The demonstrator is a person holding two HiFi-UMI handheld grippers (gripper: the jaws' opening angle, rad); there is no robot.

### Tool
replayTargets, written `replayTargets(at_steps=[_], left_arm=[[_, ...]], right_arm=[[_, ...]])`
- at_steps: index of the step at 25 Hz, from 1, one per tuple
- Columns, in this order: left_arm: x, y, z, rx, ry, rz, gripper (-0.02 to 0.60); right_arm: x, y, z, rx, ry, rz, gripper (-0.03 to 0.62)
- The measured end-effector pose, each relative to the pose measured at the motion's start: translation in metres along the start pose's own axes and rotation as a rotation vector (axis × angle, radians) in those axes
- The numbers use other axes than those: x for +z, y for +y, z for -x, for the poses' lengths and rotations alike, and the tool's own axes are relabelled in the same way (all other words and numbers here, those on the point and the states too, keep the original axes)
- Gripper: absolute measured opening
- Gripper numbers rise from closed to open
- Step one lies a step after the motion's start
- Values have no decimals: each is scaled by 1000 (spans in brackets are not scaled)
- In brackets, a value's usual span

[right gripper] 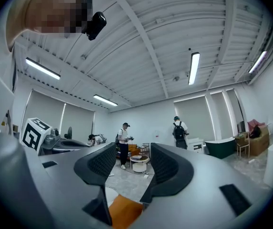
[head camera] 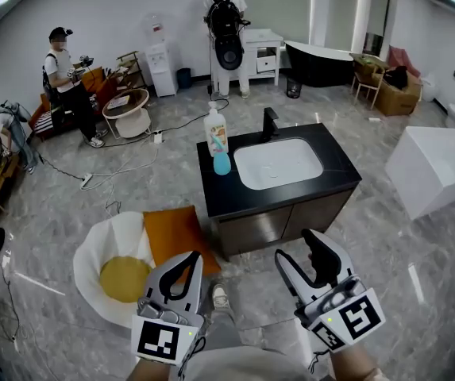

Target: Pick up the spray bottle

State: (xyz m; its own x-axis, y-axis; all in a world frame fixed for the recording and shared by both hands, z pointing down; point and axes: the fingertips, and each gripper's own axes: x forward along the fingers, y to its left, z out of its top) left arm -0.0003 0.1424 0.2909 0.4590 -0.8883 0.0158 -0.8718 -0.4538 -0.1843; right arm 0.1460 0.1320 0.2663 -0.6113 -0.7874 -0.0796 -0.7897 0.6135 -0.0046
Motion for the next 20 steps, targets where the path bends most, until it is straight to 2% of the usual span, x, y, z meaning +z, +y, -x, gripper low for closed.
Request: replayTargets(at_steps=[2,10,15,20], left_arm=[[-9,20,-18,-11,4,25,18],[-36,112,-96,-21,35,20,18],[-57,171,-148,-31,55,45,18],[-72,233,-202,-27,62,53,18]], right_arm=[[-5,-11,-23,-9,10,-5,253],[-27,-47,-132,-24,88,-25,252],[-38,-66,-209,-5,115,-85,252],[-55,-91,-292,-4,165,-66,252]])
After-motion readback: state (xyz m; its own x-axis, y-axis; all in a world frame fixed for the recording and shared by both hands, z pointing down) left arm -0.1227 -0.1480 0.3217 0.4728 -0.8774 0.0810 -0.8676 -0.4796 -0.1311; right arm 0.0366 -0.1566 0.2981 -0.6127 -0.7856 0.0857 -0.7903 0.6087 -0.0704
